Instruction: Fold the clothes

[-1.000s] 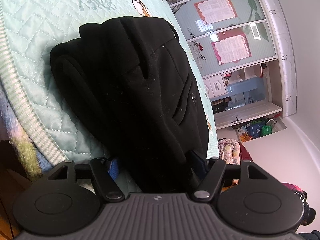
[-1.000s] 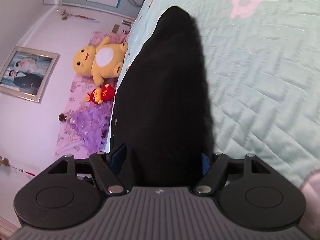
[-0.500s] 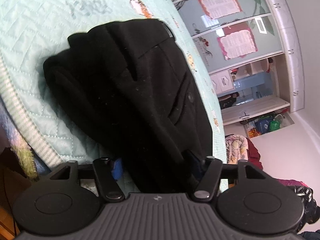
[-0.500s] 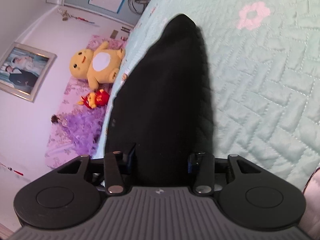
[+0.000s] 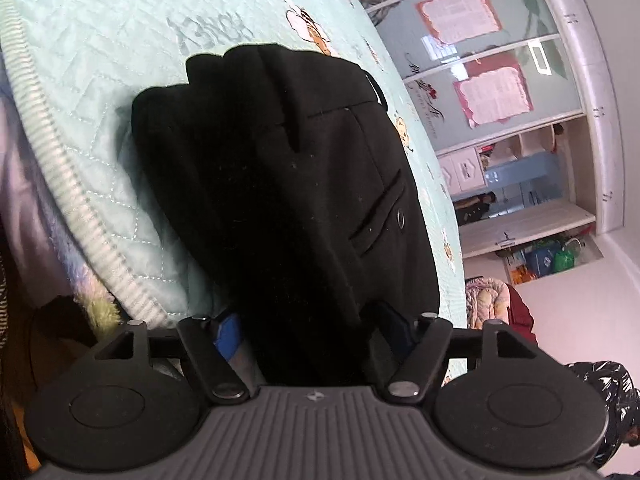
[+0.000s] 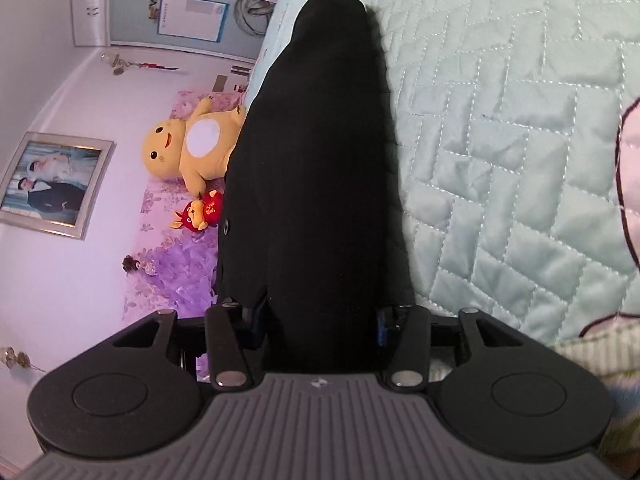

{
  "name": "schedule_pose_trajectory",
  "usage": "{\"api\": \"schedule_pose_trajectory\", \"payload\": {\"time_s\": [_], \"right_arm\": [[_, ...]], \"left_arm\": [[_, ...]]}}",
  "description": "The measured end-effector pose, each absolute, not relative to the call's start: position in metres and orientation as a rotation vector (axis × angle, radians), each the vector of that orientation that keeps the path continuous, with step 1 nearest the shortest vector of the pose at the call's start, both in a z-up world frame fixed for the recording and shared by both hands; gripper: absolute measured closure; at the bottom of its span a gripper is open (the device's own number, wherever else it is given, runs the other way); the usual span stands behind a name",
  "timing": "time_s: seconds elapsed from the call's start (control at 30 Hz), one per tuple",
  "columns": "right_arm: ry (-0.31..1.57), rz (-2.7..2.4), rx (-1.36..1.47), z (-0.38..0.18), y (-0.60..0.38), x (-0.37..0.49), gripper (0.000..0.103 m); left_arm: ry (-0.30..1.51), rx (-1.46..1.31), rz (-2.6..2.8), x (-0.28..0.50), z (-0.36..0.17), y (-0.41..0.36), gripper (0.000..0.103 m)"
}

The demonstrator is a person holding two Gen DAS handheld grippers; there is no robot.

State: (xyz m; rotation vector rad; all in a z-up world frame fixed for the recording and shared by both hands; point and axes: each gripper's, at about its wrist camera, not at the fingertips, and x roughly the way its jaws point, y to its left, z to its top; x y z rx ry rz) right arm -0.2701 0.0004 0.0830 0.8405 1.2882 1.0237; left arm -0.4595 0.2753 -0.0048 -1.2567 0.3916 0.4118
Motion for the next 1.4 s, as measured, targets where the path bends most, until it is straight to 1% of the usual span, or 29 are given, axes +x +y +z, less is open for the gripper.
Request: {"api": "schedule_pose_trajectory", "payload": {"time_s": [0.13, 0.3, 0.4, 0.5, 0.6, 0.67, 0.83, 1.07, 1.23, 1.4], "right_arm": [[1.294, 1.02, 0.821, 0.088, 0.005, -0.273, 0.044], [1.282, 1.02, 0.797, 0.09, 0.01, -0.276, 0.042], [1.271, 1.021, 0.775, 0.089, 0.011, -0.279, 0.042], [1.264, 1.017, 0.757, 0.089, 0.013, -0.28, 0.045], [1.257, 1.011, 0.741, 0.089, 0.012, -0.282, 0.048], [1.252, 1.008, 0.73, 0.089, 0.011, -0.283, 0.049], [1.238, 1.0, 0.705, 0.09, 0.012, -0.284, 0.052], [1.229, 0.994, 0.695, 0.09, 0.011, -0.284, 0.052], [1.233, 0.993, 0.692, 0.092, 0.015, -0.283, 0.053], [1.217, 0.999, 0.674, 0.101, 0.017, -0.284, 0.056]], "left_arm": [[0.387, -1.275, 0.424, -0.462, -0.001, 0.282, 0.031], [0.371, -1.321, 0.459, -0.461, -0.002, 0.293, 0.029], [0.359, -1.297, 0.471, -0.457, -0.006, 0.291, 0.026], [0.354, -1.269, 0.471, -0.459, -0.007, 0.287, 0.026], [0.361, -1.254, 0.462, -0.461, -0.009, 0.288, 0.03], [0.364, -1.246, 0.458, -0.463, -0.011, 0.289, 0.03], [0.367, -1.228, 0.463, -0.462, -0.01, 0.287, 0.029], [0.367, -1.229, 0.462, -0.461, -0.011, 0.287, 0.029], [0.361, -1.237, 0.454, -0.461, -0.012, 0.288, 0.032], [0.359, -1.248, 0.426, -0.464, -0.009, 0.294, 0.047]]}}
